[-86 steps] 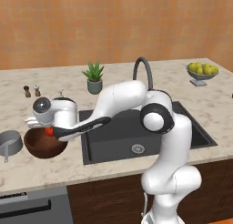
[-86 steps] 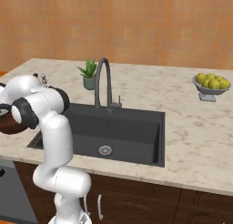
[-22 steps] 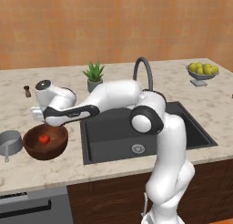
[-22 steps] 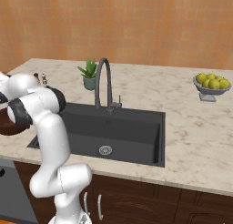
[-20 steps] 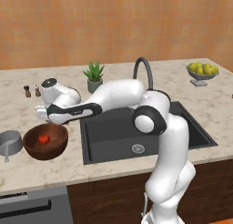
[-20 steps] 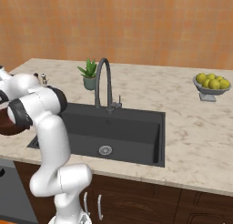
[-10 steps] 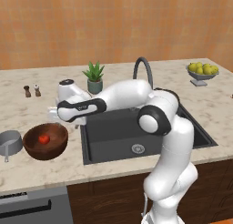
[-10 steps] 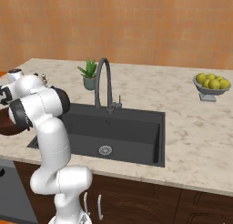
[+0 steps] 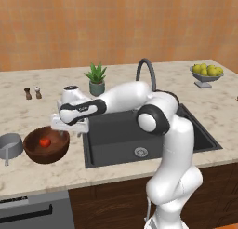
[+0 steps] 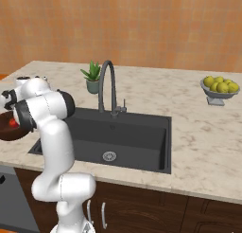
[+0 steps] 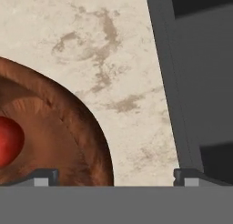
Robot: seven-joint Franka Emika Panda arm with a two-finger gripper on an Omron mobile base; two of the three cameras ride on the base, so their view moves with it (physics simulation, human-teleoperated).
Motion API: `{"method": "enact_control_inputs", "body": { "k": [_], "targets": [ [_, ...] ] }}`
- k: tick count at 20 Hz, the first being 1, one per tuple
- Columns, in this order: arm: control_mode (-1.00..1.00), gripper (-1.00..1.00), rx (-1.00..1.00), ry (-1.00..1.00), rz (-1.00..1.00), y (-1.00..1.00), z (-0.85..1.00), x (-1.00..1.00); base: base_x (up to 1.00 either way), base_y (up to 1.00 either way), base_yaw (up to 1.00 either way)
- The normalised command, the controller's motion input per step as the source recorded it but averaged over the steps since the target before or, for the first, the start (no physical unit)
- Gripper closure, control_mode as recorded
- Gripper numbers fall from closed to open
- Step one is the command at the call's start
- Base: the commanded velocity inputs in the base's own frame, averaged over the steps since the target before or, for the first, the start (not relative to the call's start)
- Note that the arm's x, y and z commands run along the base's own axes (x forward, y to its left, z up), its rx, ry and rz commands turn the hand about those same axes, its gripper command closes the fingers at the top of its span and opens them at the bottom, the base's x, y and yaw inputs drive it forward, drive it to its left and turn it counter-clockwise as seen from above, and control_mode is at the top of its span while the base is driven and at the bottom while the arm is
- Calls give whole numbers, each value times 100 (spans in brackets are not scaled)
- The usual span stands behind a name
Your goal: Pick the tomato from the sink and place it in the bowl. Then pick the bowl and place it in the microwave. Then close the microwave door and press the start button.
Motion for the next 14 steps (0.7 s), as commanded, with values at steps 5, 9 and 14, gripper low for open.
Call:
{"method": "enact_control_inputs", "body": {
  "k": [5,9,14],
  "targets": [
    [-100,-100,0,10,0,27,-32,12,0,0,0],
    [-100,-100,0,5,0,22,-25,7,0,0,0],
    [-100,-100,0,0,0,1,-15,-2,0,0,0]
  ]
}}
